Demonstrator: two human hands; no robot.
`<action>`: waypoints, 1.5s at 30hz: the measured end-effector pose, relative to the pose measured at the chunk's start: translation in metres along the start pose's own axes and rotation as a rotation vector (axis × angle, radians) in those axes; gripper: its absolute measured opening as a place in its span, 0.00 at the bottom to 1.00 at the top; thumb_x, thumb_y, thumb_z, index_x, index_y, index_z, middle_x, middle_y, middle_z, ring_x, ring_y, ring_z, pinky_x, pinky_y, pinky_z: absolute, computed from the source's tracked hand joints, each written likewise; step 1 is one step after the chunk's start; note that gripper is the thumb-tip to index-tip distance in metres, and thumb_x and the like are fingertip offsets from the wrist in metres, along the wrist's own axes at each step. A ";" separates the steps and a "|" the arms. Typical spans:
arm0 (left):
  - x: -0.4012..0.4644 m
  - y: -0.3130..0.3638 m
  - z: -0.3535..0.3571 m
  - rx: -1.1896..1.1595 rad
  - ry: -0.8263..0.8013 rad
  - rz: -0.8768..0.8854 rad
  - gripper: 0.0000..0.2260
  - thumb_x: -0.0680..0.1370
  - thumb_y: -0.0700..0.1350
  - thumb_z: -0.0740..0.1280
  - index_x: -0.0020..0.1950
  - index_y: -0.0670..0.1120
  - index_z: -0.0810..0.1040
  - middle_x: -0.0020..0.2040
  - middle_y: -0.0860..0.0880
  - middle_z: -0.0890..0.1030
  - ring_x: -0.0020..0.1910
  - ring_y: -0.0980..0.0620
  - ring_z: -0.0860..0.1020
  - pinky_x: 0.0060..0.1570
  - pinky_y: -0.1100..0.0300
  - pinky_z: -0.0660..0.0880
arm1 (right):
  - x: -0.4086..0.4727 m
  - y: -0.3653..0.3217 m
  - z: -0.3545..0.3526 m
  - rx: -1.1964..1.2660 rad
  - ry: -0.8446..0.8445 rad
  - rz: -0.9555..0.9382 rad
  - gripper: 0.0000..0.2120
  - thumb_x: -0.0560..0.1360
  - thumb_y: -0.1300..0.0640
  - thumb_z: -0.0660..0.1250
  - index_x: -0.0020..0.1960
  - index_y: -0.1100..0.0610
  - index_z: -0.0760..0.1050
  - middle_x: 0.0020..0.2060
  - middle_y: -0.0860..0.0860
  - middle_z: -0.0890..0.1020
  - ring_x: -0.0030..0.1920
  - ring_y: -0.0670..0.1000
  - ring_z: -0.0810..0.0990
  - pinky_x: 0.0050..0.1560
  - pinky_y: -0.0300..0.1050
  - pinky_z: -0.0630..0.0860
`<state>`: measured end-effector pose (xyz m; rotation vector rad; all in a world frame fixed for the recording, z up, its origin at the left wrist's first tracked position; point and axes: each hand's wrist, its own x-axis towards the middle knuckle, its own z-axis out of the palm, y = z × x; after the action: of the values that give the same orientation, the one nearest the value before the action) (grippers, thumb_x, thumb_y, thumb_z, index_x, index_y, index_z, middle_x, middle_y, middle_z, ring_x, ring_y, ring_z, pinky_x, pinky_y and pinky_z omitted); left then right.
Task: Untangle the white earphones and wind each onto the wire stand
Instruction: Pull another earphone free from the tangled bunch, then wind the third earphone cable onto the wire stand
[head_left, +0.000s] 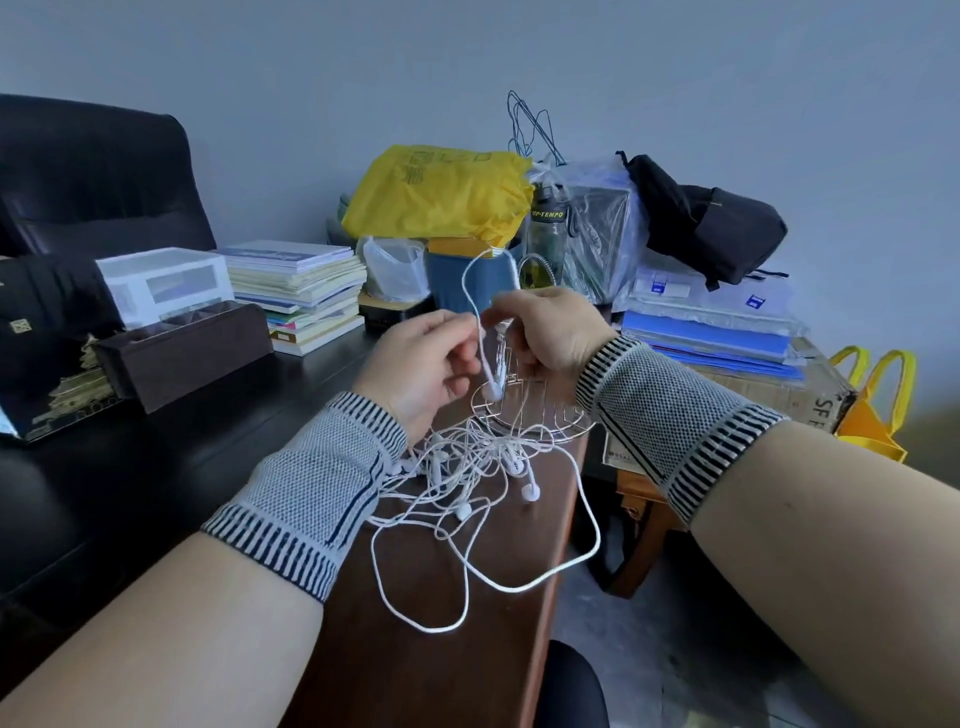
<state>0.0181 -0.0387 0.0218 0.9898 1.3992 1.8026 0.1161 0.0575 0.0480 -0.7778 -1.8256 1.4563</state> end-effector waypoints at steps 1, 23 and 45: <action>0.002 -0.001 0.004 0.038 0.008 -0.004 0.10 0.80 0.40 0.63 0.40 0.45 0.78 0.32 0.51 0.76 0.34 0.54 0.75 0.35 0.60 0.69 | 0.000 -0.001 -0.002 0.034 0.020 -0.008 0.17 0.79 0.53 0.62 0.47 0.66 0.80 0.20 0.49 0.66 0.20 0.47 0.62 0.24 0.38 0.61; 0.031 0.020 -0.090 1.518 0.346 -0.036 0.11 0.81 0.48 0.64 0.46 0.45 0.82 0.38 0.46 0.80 0.37 0.47 0.78 0.35 0.57 0.73 | 0.005 -0.011 -0.038 0.350 0.438 -0.055 0.19 0.80 0.52 0.56 0.34 0.59 0.73 0.18 0.48 0.64 0.16 0.48 0.60 0.22 0.37 0.58; 0.018 0.011 -0.011 1.107 -0.074 0.138 0.03 0.77 0.46 0.68 0.45 0.51 0.81 0.43 0.56 0.81 0.45 0.57 0.79 0.42 0.63 0.73 | 0.000 0.004 -0.045 0.399 0.419 0.054 0.14 0.77 0.61 0.57 0.34 0.59 0.73 0.24 0.50 0.71 0.21 0.46 0.67 0.25 0.38 0.64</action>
<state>-0.0011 -0.0317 0.0337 1.6678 2.3664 0.9444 0.1521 0.0839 0.0509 -0.8519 -1.1648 1.4932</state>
